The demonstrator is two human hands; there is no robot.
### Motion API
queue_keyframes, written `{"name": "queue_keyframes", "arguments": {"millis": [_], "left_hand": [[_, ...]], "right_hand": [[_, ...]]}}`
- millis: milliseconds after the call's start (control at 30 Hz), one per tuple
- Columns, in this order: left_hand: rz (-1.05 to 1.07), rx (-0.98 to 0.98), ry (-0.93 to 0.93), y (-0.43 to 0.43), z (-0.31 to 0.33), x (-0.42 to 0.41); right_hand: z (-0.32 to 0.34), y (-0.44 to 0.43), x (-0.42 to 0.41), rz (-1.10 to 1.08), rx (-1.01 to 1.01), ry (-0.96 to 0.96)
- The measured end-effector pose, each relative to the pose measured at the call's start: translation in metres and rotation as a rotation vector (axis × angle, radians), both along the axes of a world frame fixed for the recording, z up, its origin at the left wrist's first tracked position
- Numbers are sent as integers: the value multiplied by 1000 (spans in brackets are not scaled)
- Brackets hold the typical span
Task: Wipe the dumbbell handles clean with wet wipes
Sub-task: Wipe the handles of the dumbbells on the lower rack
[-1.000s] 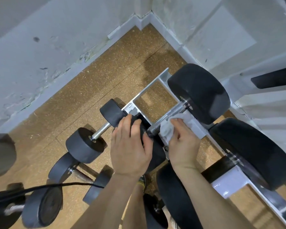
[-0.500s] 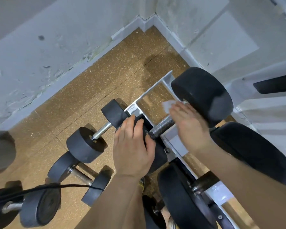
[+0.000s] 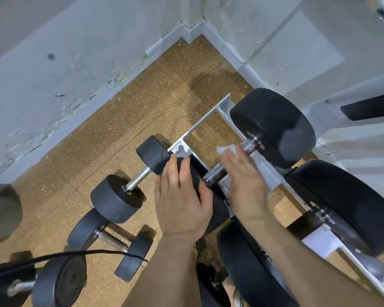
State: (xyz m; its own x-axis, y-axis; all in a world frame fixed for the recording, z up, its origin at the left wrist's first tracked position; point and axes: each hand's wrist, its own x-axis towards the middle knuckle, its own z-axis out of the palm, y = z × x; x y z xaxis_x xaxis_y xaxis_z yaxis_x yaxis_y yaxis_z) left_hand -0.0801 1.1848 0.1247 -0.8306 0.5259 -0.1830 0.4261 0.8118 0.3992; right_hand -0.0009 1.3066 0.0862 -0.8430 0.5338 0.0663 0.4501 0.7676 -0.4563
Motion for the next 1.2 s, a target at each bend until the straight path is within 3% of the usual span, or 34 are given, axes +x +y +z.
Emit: {"name": "queue_keyframes", "arguments": {"millis": [67, 133, 200, 300, 467, 567, 700, 800, 867, 1000, 1067, 1133, 1200], "left_hand": [[-2, -22, -21, -1, 1, 1], [-17, -42, -29, -2, 1, 1], [-34, -61, -27, -3, 0, 2], [-50, -56, -26, -4, 0, 3], [-47, -42, -23, -5, -3, 3], [-12, -37, -13, -2, -3, 3], [-9, -19, 12, -2, -4, 4], [-11, -10, 32, -1, -4, 3], [-16, -5, 44, -1, -5, 3], [-3, 27, 72, -1, -6, 4], [3, 40, 85, 0, -8, 5], [0, 51, 90, -1, -8, 4], [6, 58, 83, 0, -7, 5]], "right_hand": [[-2, -10, 8, 260, -23, -29], [4, 10, 11, 440, 88, -61], [11, 38, 6, 326, 158, -103], [17, 33, 0, -10, 91, -75], [-7, -2, 25, -15, -21, 50], [2, 4, 1, -414, -130, 189], [24, -2, -41, -1233, -663, 471], [27, 7, -57, -1516, -838, 635], [29, 8, -59, -1498, -796, 570], [27, -30, -33, -1127, -737, 40], [27, -43, -21, -992, -806, -126], [29, -29, -22, -1065, -886, -36], [28, -7, -29, -1286, -954, 165]]}}
